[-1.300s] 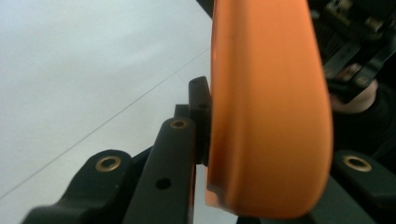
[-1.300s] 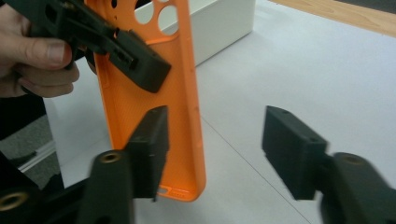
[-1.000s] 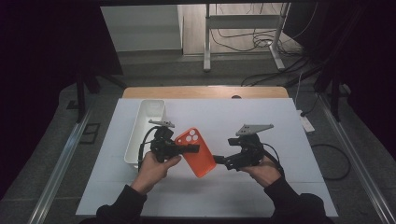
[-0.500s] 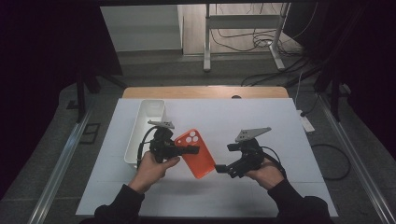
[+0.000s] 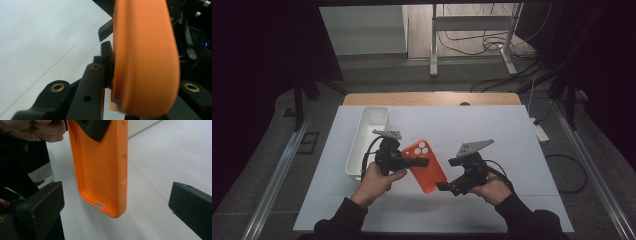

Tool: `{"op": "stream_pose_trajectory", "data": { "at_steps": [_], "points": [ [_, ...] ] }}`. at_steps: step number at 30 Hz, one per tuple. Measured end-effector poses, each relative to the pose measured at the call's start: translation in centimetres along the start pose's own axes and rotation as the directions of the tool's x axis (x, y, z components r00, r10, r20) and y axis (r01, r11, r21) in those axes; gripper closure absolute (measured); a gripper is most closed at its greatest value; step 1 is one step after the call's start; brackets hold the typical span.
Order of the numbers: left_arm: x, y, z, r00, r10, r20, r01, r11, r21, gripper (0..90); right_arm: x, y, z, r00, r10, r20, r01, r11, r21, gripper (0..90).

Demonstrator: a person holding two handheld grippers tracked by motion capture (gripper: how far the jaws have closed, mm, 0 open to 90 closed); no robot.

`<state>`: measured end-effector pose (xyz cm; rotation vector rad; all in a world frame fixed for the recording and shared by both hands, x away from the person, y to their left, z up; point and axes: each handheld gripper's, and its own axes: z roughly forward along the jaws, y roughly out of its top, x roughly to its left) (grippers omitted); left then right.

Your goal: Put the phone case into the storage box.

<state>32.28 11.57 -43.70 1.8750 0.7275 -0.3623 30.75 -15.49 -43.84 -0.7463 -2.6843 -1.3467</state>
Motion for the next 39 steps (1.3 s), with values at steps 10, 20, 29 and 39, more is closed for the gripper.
{"op": "stream_pose_trajectory", "data": {
  "at_steps": [10,20,29,39],
  "points": [
    [-0.4,0.2,0.4,0.9981,0.032,0.052,-0.032,0.9995,0.0,83.6,0.6,0.2,0.6,0.9994,0.003,-0.033,-0.002,1.0,0.029,0.2],
    [-1.0,0.4,0.9,0.9926,0.05,0.11,-0.051,0.9987,0.002,83.7,0.6,0.3,0.6,0.9983,-0.001,-0.059,0.003,0.999,0.032,21.1],
    [-1.5,0.6,1.2,0.9833,0.085,0.161,-0.086,0.9963,-0.003,83.5,0.5,0.3,0.4,0.9814,-0.002,-0.192,0.006,1.0,0.024,59.4],
    [-1.6,0.6,1.1,0.979,0.115,0.168,-0.112,0.9933,-0.028,78.9,-0.3,0.4,-0.4,0.9403,0.049,-0.337,-0.049,0.999,0.007,84.4]
  ]
}}
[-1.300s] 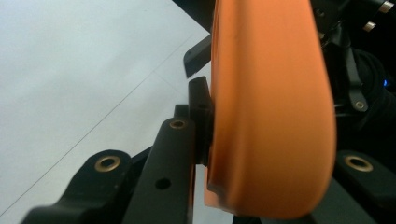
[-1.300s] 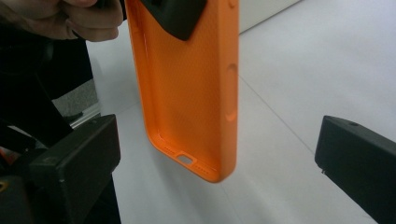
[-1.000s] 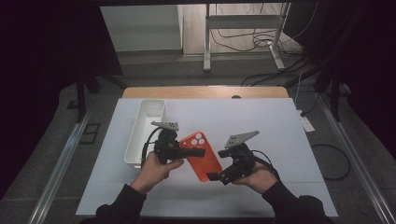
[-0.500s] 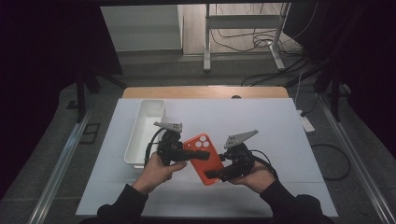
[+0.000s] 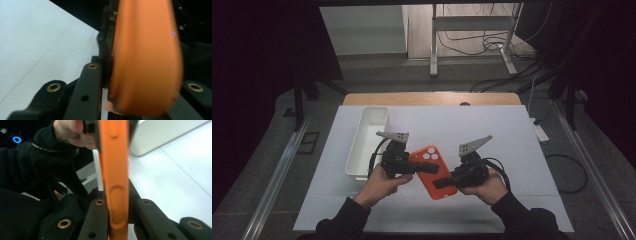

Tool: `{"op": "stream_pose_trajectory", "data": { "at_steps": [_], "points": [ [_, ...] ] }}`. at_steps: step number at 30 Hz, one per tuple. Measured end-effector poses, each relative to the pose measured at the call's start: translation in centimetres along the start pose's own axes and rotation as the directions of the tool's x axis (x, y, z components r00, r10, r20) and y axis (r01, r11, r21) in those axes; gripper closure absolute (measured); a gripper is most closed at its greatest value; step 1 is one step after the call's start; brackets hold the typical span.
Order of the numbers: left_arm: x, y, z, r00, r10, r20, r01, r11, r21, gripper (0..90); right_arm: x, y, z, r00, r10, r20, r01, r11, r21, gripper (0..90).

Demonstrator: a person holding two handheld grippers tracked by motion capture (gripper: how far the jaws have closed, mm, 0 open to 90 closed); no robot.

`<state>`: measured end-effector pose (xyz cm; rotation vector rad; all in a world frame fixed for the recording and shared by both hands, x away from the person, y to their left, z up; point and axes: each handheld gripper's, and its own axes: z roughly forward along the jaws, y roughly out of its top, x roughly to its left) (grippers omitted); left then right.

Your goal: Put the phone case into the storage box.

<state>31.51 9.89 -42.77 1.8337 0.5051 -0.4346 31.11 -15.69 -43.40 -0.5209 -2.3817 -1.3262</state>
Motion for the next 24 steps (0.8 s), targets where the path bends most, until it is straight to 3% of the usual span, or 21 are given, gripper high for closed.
{"op": "stream_pose_trajectory", "data": {
  "at_steps": [5,9,12,14,18,19,20,22,24],
  "points": [
    [-0.2,0.1,0.0,0.9995,0.009,-0.03,-0.009,1.0,0.001,72.4,0.3,0.1,0.0,0.9993,-0.013,0.034,0.013,1.0,0.002,84.7],
    [-0.4,0.3,-0.5,0.9938,0.011,-0.11,-0.01,0.9999,0.008,67.4,0.5,0.1,-0.3,0.9954,-0.027,0.092,0.027,1.0,-0.006,84.8],
    [-0.9,0.7,-1.2,0.9791,0.028,-0.202,-0.024,0.9995,0.022,61.0,0.6,0.2,-0.5,0.9886,-0.048,0.143,0.05,0.999,-0.011,84.8],
    [-1.1,0.8,-1.4,0.9722,0.038,-0.231,-0.033,0.9991,0.026,57.7,0.8,0.2,-0.6,0.9822,-0.06,0.178,0.063,0.998,-0.013,84.9],
    [-1.4,0.9,-1.8,0.9513,0.057,-0.303,-0.047,0.9981,0.04,46.9,1.2,0.3,-0.7,0.9611,-0.091,0.261,0.095,0.995,-0.004,84.9],
    [-1.4,0.9,-1.8,0.9513,0.057,-0.303,-0.047,0.9981,0.04,43.2,1.2,0.3,-0.7,0.9611,-0.091,0.261,0.095,0.995,-0.004,84.9],
    [-1.5,1.0,-1.9,0.9434,0.064,-0.326,-0.052,0.9976,0.046,43.2,1.4,0.3,-0.8,0.9552,-0.099,0.279,0.104,0.995,-0.003,84.9],
    [-1.6,1.0,-2.1,0.9381,0.063,-0.341,-0.053,0.9978,0.039,36.6,1.6,0.4,-0.8,0.9422,-0.116,0.314,0.121,0.993,0.004,84.9],
    [-1.6,1.1,-2.3,0.9337,0.06,-0.353,-0.053,0.9981,0.031,31.4,1.6,0.4,-0.9,0.9352,-0.118,0.334,0.123,0.992,0.005,84.9]
  ]
}}
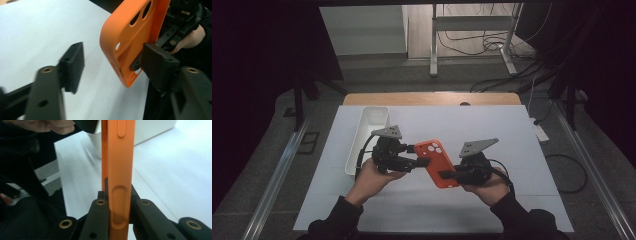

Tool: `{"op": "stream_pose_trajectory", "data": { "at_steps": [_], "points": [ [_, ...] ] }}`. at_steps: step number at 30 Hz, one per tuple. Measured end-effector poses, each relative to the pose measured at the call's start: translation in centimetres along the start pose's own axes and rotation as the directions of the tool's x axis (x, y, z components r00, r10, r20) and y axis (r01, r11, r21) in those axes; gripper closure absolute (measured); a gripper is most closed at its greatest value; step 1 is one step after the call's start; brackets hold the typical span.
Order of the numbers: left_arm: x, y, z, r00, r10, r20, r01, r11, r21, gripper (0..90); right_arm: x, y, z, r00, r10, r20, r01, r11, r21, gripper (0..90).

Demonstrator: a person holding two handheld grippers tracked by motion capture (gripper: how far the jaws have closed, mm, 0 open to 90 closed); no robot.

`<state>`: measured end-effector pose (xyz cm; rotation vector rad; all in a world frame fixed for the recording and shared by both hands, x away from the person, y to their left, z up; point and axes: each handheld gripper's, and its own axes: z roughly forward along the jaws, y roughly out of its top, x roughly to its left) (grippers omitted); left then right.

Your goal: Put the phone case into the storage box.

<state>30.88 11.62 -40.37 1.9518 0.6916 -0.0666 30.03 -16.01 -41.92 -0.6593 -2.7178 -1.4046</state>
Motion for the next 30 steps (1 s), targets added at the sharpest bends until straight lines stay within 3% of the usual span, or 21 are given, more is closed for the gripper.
{"op": "stream_pose_trajectory", "data": {
  "at_steps": [7,12,15,18,30],
  "points": [
    [0.0,-0.1,-0.3,0.9953,0.03,-0.092,-0.03,0.9995,0.006,11.3,-0.2,-0.1,-0.3,0.9985,0.014,0.053,-0.013,1.0,-0.013,84.8],
    [0.1,-0.2,-0.2,0.9889,0.023,-0.146,-0.02,0.9995,0.025,2.2,-0.4,-0.2,-0.4,0.9962,0.024,0.084,-0.022,0.999,-0.025,84.8],
    [0.1,-0.3,-0.1,0.9822,0.034,-0.185,-0.025,0.9982,0.056,0.8,-0.5,-0.2,-0.5,0.9947,0.027,0.099,-0.025,0.999,-0.024,84.8],
    [0.1,-0.4,0.0,0.9706,0.043,-0.237,-0.025,0.9965,0.079,0.0,-0.6,-0.3,-0.6,0.9932,0.035,0.111,-0.032,0.999,-0.027,84.8],
    [-0.4,-0.3,0.9,0.9764,0.029,-0.214,-0.006,0.9943,0.107,0.0,-0.5,-0.3,-0.4,0.991,0.042,0.127,-0.039,0.999,-0.026,84.6]
  ]
}}
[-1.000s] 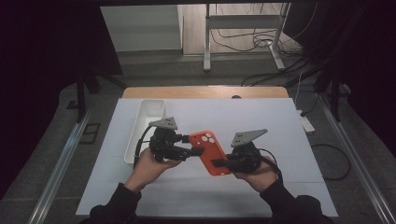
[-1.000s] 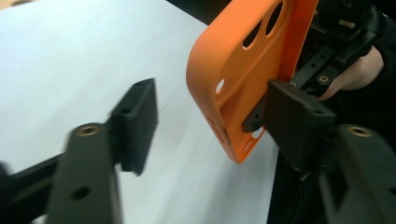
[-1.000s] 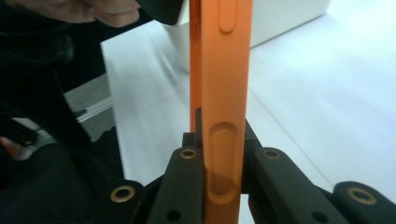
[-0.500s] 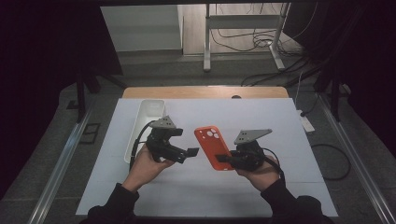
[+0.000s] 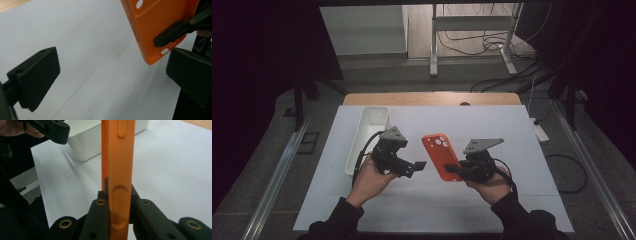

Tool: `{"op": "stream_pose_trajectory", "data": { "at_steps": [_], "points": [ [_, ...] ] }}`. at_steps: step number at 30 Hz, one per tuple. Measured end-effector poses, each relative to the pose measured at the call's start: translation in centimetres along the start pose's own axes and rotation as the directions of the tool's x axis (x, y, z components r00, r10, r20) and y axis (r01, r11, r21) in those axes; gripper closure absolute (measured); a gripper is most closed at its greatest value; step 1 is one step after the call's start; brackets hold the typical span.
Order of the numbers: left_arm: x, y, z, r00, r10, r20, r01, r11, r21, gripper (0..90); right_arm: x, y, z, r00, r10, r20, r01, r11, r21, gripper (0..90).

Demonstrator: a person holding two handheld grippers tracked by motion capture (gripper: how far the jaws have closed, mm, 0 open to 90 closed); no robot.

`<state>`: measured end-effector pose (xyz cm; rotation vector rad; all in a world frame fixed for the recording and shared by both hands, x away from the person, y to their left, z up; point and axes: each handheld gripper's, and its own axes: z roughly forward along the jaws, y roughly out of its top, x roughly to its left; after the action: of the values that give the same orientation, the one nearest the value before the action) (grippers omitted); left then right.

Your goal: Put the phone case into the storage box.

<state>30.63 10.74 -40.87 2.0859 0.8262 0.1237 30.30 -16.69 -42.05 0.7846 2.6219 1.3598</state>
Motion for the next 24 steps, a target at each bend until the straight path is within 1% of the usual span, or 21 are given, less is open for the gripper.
{"op": "stream_pose_trajectory", "data": {
  "at_steps": [4,7,8,9,10,11,13,14,17,18,20,21,24],
  "points": [
    [-0.2,0.1,0.1,0.9999,0.001,0.016,-0.001,1.0,0.004,0.0,0.3,0.0,0.2,0.9999,-0.01,-0.005,0.01,1.0,0.003,84.6],
    [-0.4,0.2,0.1,0.9997,0.002,0.023,-0.002,1.0,0.003,4.7,0.5,0.0,0.4,0.9998,-0.019,-0.011,0.019,1.0,0.005,84.6],
    [-0.4,0.2,0.1,0.9995,0.002,0.031,-0.002,1.0,0.003,8.2,0.6,0.0,0.4,0.9997,-0.022,-0.011,0.023,1.0,0.006,84.6],
    [-0.4,0.2,0.0,0.9984,0.001,0.057,-0.001,1.0,0.003,13.0,0.7,0.0,0.4,0.9997,-0.022,-0.012,0.022,1.0,0.005,84.6],
    [-0.4,0.2,0.0,0.9975,0.001,0.07,-0.002,1.0,0.006,19.6,0.8,0.1,0.5,0.9996,-0.025,-0.016,0.026,1.0,0.004,84.6],
    [-0.4,0.2,0.0,0.9972,-0.002,0.074,0.002,1.0,0.009,25.2,0.9,0.1,0.5,0.9995,-0.029,-0.014,0.029,1.0,0.004,84.6],
    [-0.3,0.2,0.0,0.9953,-0.02,0.095,0.018,0.9997,0.016,33.6,1.0,0.1,0.5,0.9993,-0.035,-0.016,0.035,0.999,0.005,84.6],
    [-0.2,0.2,0.0,0.995,-0.024,0.097,0.022,0.9996,0.02,37.7,1.1,0.1,0.6,0.9991,-0.039,-0.015,0.039,0.999,0.005,84.6],
    [0.1,0.1,-0.1,0.9906,-0.056,0.125,0.053,0.9983,0.025,50.0,1.2,0.1,0.6,0.9991,-0.039,-0.016,0.039,0.999,0.006,84.6],
    [0.2,0.1,-0.1,0.9891,-0.062,0.134,0.058,0.9979,0.029,52.6,1.2,0.1,0.6,0.9991,-0.04,-0.016,0.04,0.999,0.006,84.6],
    [0.2,0.0,-0.2,0.9874,-0.065,0.144,0.062,0.9976,0.03,58.8,1.2,0.1,0.6,0.9989,-0.043,-0.017,0.043,0.999,0.006,84.6],
    [0.2,0.0,-0.2,0.9867,-0.067,0.148,0.064,0.9975,0.03,63.4,1.3,0.1,0.6,0.9989,-0.044,-0.017,0.044,0.999,0.008,84.6],
    [0.3,0.0,-0.3,0.9812,-0.076,0.178,0.074,0.9971,0.02,76.6,1.3,0.1,0.7,0.9988,-0.047,-0.012,0.047,0.999,0.01,84.6]
  ]
}}
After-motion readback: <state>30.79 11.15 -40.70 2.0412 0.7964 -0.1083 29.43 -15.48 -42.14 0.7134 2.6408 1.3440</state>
